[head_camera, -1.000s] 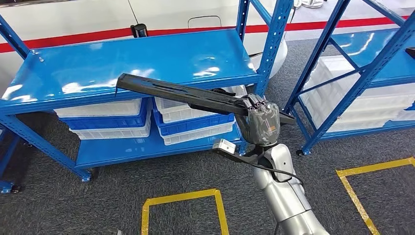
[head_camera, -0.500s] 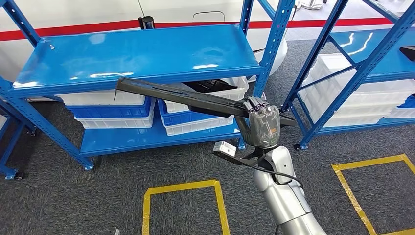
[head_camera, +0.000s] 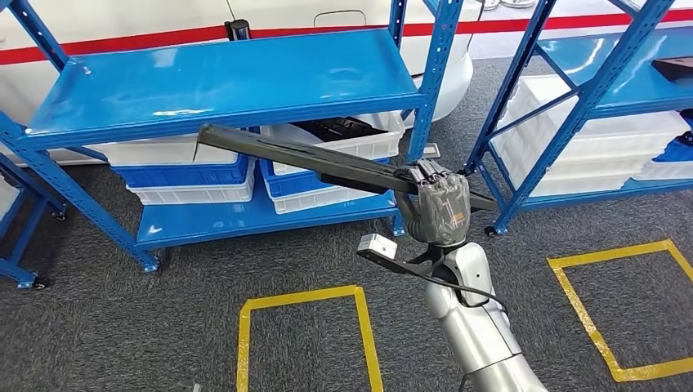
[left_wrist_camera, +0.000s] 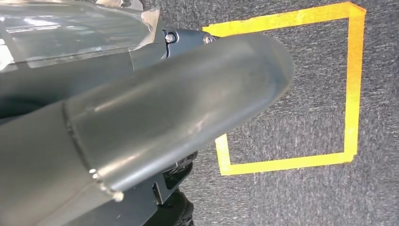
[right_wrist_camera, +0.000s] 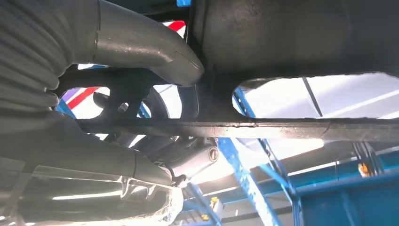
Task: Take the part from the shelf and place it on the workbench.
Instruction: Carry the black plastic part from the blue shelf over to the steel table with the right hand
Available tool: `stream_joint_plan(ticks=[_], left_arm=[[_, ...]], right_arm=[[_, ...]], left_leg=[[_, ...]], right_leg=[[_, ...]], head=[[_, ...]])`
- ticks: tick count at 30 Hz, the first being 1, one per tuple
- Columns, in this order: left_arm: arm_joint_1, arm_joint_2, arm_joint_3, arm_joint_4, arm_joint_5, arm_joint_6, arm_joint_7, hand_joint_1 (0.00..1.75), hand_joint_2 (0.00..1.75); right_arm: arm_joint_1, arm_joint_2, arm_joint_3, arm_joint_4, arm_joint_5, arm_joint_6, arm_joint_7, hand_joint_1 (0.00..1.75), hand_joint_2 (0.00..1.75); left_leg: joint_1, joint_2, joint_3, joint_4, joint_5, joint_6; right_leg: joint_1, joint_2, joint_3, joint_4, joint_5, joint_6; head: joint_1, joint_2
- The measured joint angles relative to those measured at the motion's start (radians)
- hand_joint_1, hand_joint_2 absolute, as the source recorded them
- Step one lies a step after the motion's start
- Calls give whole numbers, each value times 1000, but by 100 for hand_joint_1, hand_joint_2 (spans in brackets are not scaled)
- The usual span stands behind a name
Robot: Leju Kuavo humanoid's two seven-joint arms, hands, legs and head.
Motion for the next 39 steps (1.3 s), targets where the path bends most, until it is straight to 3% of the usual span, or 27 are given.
stream_joint_plan(ticks=[2,3,4,5,6,8,10,12,14,16,18,19,20,21,23,24,26,28,29,31,33,34,35,36,39], left_arm=[[-1,3,5,0,-1,5,-2,0,0],[-2,5,8,0,-2,8,-4,0,0],[-3,6,11,0,-3,9,-6,0,0],[-3,8,13,-1,-5,10,-8,0,0],[-5,9,15,-2,-7,11,-9,0,0],[-9,12,19,-5,-11,12,-9,0,0],[-14,14,22,-7,-12,12,-9,0,0],[-16,15,23,-7,-12,12,-9,0,0],[-18,17,24,-7,-12,12,-9,0,0],[-20,17,25,-7,-12,12,-9,0,0],[-21,18,25,-7,-12,12,-9,0,0],[-21,18,25,-7,-12,14,-9,0,0],[-21,18,26,-7,-12,16,-10,0,0],[-20,18,27,-7,-12,19,-10,0,0],[-20,17,29,-7,-12,24,-12,0,0],[-21,17,30,-7,-12,26,-14,0,0],[-20,17,33,-7,-13,28,-17,0,0],[-19,16,38,-7,-13,28,-19,0,0],[-18,16,40,-7,-13,27,-19,0,0],[-17,17,43,-7,-13,26,-19,0,0],[-17,18,45,-7,-13,24,-19,0,0],[-16,19,46,-7,-13,23,-19,0,0],[-16,19,47,-7,-13,23,-19,0,0],[-16,19,49,-7,-14,23,-19,0,0],[-18,20,54,-7,-21,22,-16,0,0]], right_arm=[[-4,7,0,-1,-6,0,-4,175,175],[-5,10,0,-1,-8,0,-5,175,175],[-5,11,-1,-1,-10,0,-6,175,175],[-4,13,-2,-4,-12,0,-7,175,175],[-4,15,-5,-7,-14,0,-8,175,175],[-3,18,-13,-17,-18,0,-8,175,175],[-4,20,-19,-26,-20,0,-9,175,175],[-4,22,-21,-33,-21,-1,-10,175,175],[-4,22,-24,-36,-22,-1,-12,175,175],[-3,22,-28,-37,-22,-1,-12,175,175],[-1,22,-31,-38,-23,-1,-12,175,175],[0,22,-32,-38,-26,-1,-12,175,175],[3,22,-32,-38,-30,0,-13,175,175],[4,23,-33,-38,-35,0,-14,175,175],[5,25,-34,-38,-43,0,-19,175,175],[5,26,-35,-38,-45,-1,-22,175,175],[4,29,-37,-38,-48,-1,-28,175,175],[4,30,-40,-38,-52,-1,-32,175,175],[4,31,-41,-38,-54,-1,-32,175,175],[4,33,-43,-38,-56,-1,-32,175,175],[9,37,-45,-38,-59,-2,-33,175,175],[13,39,-47,-38,-60,-2,-35,175,175],[17,40,-48,-38,-63,-3,-38,175,175],[21,42,-49,-38,-67,-4,-42,175,175],[26,44,-55,-42,-80,-8,-49,175,175]], left_leg=[[5,-1,-40,123,-93,-13],[7,-1,-56,186,-125,-18],[9,-1,-60,226,-137,-21],[10,-1,-47,229,-129,-23],[11,-1,-13,193,-109,-22],[10,-2,87,53,-73,-15],[4,-4,142,-36,-65,-2],[-2,-4,140,-46,-60,11],[-1,1,134,-53,-47,29],[1,4,121,-59,-31,47],[-1,5,100,-58,-17,55],[-1,5,90,-58,-10,55],[-2,5,81,-57,-4,55],[-2,5,74,-57,2,53],[-3,4,64,-54,10,47],[-4,5,59,-53,15,42],[-6,7,51,-51,25,31],[-6,7,46,-50,33,20],[-4,5,40,-41,23,14],[0,1,13,26,-39,1],[5,-1,-30,157,-122,-10],[8,-1,-44,211,-145,-15],[10,-1,-43,234,-148,-18],[13,-1,-21,217,-133,-19],[15,-3,106,33,-80,-14]], right_leg=[[0,-1,-18,2,18,-9],[0,-1,-30,3,26,-9],[0,-1,-42,6,33,-8],[0,0,-53,9,40,-5],[0,0,-64,13,45,-3],[1,0,-79,19,53,5],[3,-1,-87,21,63,18],[2,-1,-90,19,73,34],[0,-1,-102,34,61,41],[-1,0,-140,120,3,34],[-1,0,-190,259,-67,29],[-1,0,-201,305,-85,32],[-1,0,-193,315,-86,38],[-1,0,-163,280,-73,45],[1,0,-65,130,-33,54],[3,0,-25,65,-19,52],[9,1,5,9,-9,42],[6,1,-4,8,1,30],[3,0,-8,7,7,21],[-5,-2,-19,3,21,2],[-3,-3,-36,5,34,-6],[-3,-3,-46,7,40,-6],[-3,-3,-57,11,45,-4],[-4,-3,-67,16,49,-1],[-4,-2,-90,33,58,10]], head=[[-2,0],[-2,0],[-2,0],[-2,0],[-2,0],[-2,0],[0,0],[1,0],[2,0],[2,0],[2,0],[2,0],[2,0],[2,0],[2,0],[2,0],[2,0],[2,0],[1,0],[0,0],[-2,0],[-2,0],[-2,0],[-2,0],[-2,0]])
